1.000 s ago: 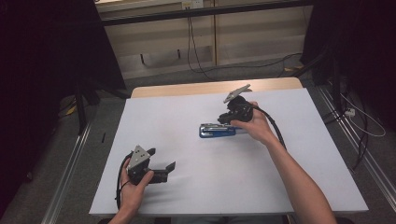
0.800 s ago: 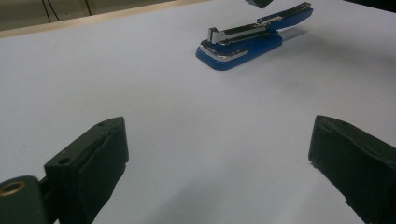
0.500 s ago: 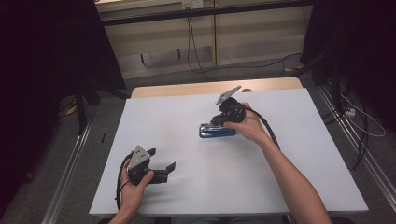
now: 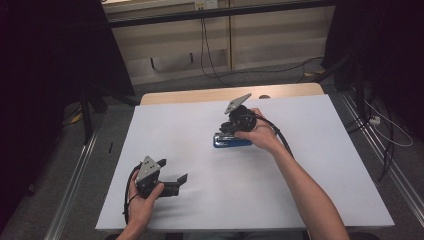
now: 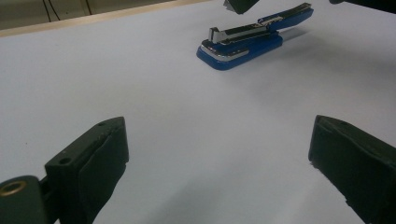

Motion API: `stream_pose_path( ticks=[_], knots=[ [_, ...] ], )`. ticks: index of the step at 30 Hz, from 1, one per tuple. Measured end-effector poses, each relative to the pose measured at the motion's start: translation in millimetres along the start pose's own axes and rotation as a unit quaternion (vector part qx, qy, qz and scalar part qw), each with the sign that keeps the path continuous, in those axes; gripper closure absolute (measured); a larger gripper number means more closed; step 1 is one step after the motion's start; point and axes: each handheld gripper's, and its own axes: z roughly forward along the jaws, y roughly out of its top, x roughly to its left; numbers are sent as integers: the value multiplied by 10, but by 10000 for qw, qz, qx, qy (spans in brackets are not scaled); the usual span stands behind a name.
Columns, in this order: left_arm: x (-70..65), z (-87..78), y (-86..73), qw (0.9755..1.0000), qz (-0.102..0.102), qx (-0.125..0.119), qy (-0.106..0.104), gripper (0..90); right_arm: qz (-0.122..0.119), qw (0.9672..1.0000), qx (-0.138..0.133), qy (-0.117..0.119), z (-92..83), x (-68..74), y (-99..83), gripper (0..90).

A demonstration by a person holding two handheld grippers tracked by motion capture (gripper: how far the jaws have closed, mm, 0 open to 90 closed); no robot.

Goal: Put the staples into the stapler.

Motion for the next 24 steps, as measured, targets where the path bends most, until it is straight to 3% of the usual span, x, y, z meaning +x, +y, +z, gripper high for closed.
stream_pose_path(
  ticks=[9, 24],
  knots=[
    [-1, -3, 2, 10000, 18, 3, -18, 56, -123, 9997, -36, 190, 81, -13, -4, 788],
    [1, -3, 2, 10000, 26, 0, -35, 58, -667, 9962, -34, 552, 115, -133, -1, 788]
  ],
)
